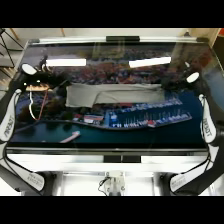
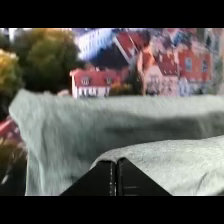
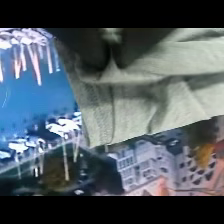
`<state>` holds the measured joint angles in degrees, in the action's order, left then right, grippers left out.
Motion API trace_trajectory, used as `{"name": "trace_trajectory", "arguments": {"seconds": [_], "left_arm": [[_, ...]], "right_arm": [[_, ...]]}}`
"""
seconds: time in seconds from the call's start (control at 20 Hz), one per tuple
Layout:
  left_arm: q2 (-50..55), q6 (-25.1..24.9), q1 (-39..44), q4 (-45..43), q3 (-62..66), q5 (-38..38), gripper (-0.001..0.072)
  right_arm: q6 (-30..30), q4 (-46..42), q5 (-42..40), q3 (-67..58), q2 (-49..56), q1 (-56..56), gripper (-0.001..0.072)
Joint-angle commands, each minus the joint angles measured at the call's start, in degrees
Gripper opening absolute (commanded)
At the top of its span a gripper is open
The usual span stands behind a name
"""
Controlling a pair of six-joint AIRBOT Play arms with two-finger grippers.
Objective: Fold the shirts.
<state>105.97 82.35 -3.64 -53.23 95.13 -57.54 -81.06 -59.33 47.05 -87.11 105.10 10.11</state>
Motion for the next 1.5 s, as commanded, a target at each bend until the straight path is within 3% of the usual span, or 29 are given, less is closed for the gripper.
{"name": "trace_trajectory", "arguments": {"seconds": [0.0,0.05,0.1,0.15,0.3,0.5,0.7,0.75,0.8,0.85,0.9,0.95,1.05,1.25,1.45], "left_arm": [[5.6,0.9,0.8,3.7,3.0,2.5,0.0287],[5.9,0.9,0.8,3.9,3.0,2.0,0.0523],[5.6,0.9,0.7,3.9,3.0,1.1,0.0595],[5.2,0.9,0.3,3.9,3.1,0.1,0.0595],[3.8,0.3,-0.4,4.0,3.7,-4.0,0.0593],[1.4,-0.9,0.9,4.1,4.0,-7.3,0.0592],[-0.9,-0.9,3.8,4.1,4.0,-7.7,0.0592],[-0.9,-0.9,4.8,4.1,4.0,-7.7,0.0592],[-0.7,-0.9,5.9,4.1,4.0,-7.7,0.0592],[-0.5,-0.9,6.9,4.1,4.0,-7.7,0.0591],[-0.3,-0.8,8.0,4.1,4.0,-7.7,0.0590],[-0.1,-0.6,9.1,4.1,4.0,-7.7,0.0552],[0.7,-0.7,12.4,4.4,4.0,-7.5,0.0025],[4.9,0.9,22.6,11.7,4.0,-2.8,0.0034],[8.2,0.9,32.9,19.5,4.0,11.4,0.0033]], "right_arm": [[-0.1,0.9,3.1,-2.1,3.4,-0.1,0.0524],[2.4,0.3,4.8,-2.3,3.0,0.0,0.0538],[3.6,-1.4,6.4,-2.6,2.2,0.5,0.0594],[3.3,-3.8,6.9,-2.6,1.2,0.9,0.0664],[-1.4,-6.6,6.3,-2.6,0.3,1.8,0.0674],[2.3,5.7,8.4,-2.6,4.2,1.1,0.0673],[1.3,8.6,14.2,-2.6,6.3,-0.3,0.0669],[1.1,9.4,15.1,-2.6,6.2,-0.3,0.0639],[1.1,10.6,16.1,-2.6,6.2,-0.3,0.0441],[1.1,12.5,17.4,-2.6,6.1,-0.2,0.0126],[1.3,14.9,18.6,-2.6,5.7,0.1,0.0057],[2.8,17.6,20.6,-2.6,4.6,0.4,0.0052],[4.2,19.6,24.0,-2.6,0.0,1.0,0.0052],[2.3,19.8,30.4,-2.6,-13.7,2.8,0.0053],[-2.1,19.8,38.3,-2.6,-26.4,3.7,0.0061]]}}
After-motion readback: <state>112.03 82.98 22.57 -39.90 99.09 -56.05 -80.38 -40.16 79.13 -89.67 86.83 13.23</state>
